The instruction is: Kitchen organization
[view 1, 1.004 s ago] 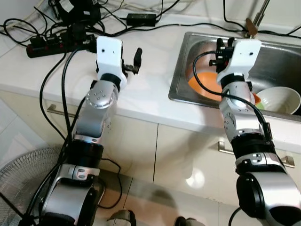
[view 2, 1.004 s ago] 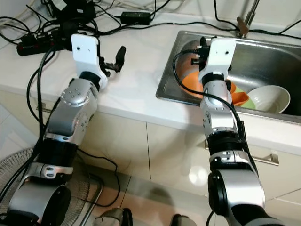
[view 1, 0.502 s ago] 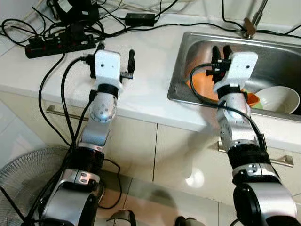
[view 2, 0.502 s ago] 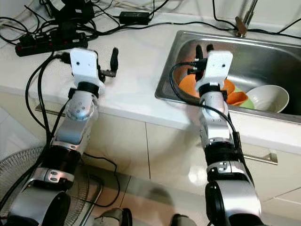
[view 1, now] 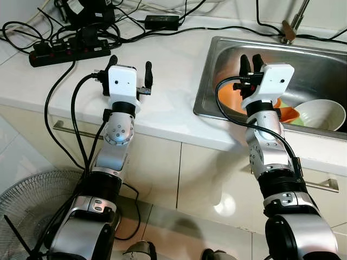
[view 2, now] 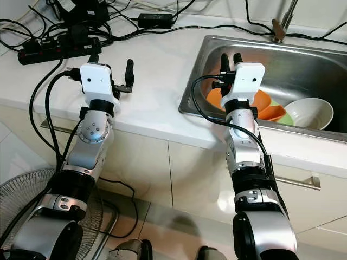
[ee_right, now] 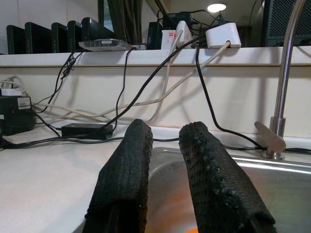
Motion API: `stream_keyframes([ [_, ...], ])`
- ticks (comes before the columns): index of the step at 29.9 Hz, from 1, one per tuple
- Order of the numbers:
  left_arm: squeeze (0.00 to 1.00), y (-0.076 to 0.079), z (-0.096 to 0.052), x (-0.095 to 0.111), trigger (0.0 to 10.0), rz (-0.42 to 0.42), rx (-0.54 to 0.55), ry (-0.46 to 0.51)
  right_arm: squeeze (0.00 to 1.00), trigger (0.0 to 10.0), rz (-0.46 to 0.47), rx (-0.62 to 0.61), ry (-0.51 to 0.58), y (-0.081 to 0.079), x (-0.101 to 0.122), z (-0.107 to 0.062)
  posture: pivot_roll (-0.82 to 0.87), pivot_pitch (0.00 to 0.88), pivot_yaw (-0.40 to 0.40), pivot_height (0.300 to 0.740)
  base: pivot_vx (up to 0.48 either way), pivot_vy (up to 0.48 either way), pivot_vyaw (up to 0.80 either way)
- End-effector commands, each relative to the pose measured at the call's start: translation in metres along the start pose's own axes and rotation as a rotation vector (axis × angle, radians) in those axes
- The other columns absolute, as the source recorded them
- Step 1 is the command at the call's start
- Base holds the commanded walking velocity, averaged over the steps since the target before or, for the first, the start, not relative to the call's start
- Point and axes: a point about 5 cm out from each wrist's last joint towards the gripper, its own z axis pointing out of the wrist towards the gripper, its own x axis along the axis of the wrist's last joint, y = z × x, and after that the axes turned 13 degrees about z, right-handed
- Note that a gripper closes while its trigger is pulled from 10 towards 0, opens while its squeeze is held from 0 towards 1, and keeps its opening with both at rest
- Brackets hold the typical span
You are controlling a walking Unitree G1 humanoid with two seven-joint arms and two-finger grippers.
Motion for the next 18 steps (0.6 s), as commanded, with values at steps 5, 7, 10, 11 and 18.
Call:
stream_keyframes([
  [5, 0.00, -0.0037, 0.0050, 0.0010, 10.0, 0.012, 0.028, 0.004, 0.00, 10.0, -0.012, 0.012, 0.005, 0.0002, 0.0017, -0.0006, 0.10, 0.103, 0.034, 0.740, 0.000, -0.177, 0.00],
  [7, 0.00, -0.0033, 0.0050, 0.0009, 10.0, 0.013, 0.028, 0.004, 0.00, 10.0, -0.016, 0.015, 0.005, 0.0000, 0.0019, -0.0008, 0.10, 0.103, 0.034, 0.740, 0.000, -0.398, 0.00],
  [10, 0.00, -0.0032, 0.0053, 0.0010, 10.0, 0.015, 0.029, 0.004, 0.00, 10.0, -0.018, 0.016, 0.005, 0.0001, 0.0022, -0.0005, 0.10, 0.105, 0.035, 0.740, 0.000, -0.410, 0.00],
  [11, 0.00, -0.0033, 0.0054, 0.0010, 10.0, 0.016, 0.029, 0.004, 0.00, 10.0, -0.017, 0.015, 0.005, 0.0001, 0.0022, -0.0005, 0.10, 0.105, 0.035, 0.740, 0.000, -0.461, 0.00],
  [18, 0.00, -0.0039, 0.0060, 0.0001, 10.0, 0.023, 0.031, 0.003, 0.00, 10.0, -0.020, 0.019, -0.001, -0.0002, 0.0015, -0.0005, 0.10, 0.106, 0.036, 0.740, 0.000, -0.480, 0.00],
])
